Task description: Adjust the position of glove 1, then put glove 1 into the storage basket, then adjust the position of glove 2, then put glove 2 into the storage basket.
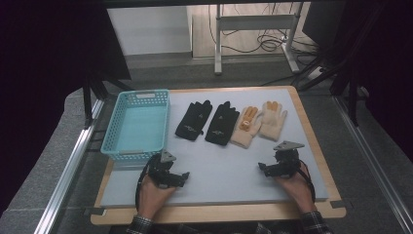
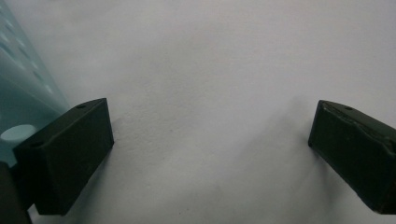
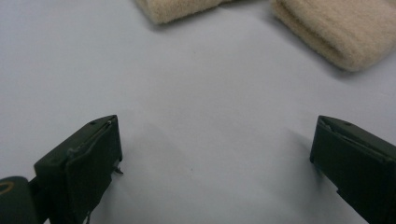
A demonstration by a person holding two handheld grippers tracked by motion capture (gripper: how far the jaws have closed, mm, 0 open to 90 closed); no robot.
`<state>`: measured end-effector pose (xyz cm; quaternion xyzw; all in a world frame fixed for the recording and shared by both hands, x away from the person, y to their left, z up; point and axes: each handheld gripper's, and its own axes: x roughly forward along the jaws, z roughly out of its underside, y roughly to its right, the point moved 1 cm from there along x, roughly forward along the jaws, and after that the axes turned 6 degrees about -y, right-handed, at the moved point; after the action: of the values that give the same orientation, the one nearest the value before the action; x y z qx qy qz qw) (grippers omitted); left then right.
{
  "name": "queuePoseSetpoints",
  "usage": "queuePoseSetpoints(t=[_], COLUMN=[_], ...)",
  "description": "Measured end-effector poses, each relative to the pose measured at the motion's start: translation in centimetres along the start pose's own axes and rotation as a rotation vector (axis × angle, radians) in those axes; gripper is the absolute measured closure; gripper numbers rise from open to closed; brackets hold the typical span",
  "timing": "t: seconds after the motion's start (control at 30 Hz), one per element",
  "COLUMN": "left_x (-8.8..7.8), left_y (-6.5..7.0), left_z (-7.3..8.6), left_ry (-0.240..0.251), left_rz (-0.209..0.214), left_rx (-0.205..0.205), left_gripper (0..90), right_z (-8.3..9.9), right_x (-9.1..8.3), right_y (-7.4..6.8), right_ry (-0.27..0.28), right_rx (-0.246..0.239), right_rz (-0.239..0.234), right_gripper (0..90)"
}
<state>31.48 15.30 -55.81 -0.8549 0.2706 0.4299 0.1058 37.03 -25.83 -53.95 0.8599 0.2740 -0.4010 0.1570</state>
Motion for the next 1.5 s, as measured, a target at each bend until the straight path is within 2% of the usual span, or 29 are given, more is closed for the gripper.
queuePoseSetpoints(t=[0.4,0.7,0.8,1.03,1.23,1.5], left_x=[0.0,0.0,0.0,0.0,0.0,0.0], left_y=[0.0,0.0,0.0,0.0,0.0,0.0], left_z=[0.0,0.0,0.0,0.0,0.0,0.0], left_ry=[0.002,0.002,0.002,0.003,0.003,0.003], left_rz=[0.0,-0.001,-0.001,-0.001,-0.001,-0.001], left_rx=[0.0,0.0,0.0,0.0,0.0,-0.001], left_gripper=[0.2,0.2,0.2,0.2,0.2,0.2], right_z=[0.0,0.0,0.1,-0.2,-1.1,-3.0], right_x=[0.0,-0.2,-0.4,-0.7,-0.8,-0.4], right_y=[0.0,0.1,0.2,0.1,-0.3,-0.8], right_ry=[0.0,0.013,0.021,0.021,0.025,0.016], right_rx=[0.005,0.02,0.032,0.029,0.012,-0.013], right_rz=[0.001,0.003,-0.02,-0.034,-0.033,-0.061], right_gripper=[2.2,6.3,7.7,10.4,12.9,18.8])
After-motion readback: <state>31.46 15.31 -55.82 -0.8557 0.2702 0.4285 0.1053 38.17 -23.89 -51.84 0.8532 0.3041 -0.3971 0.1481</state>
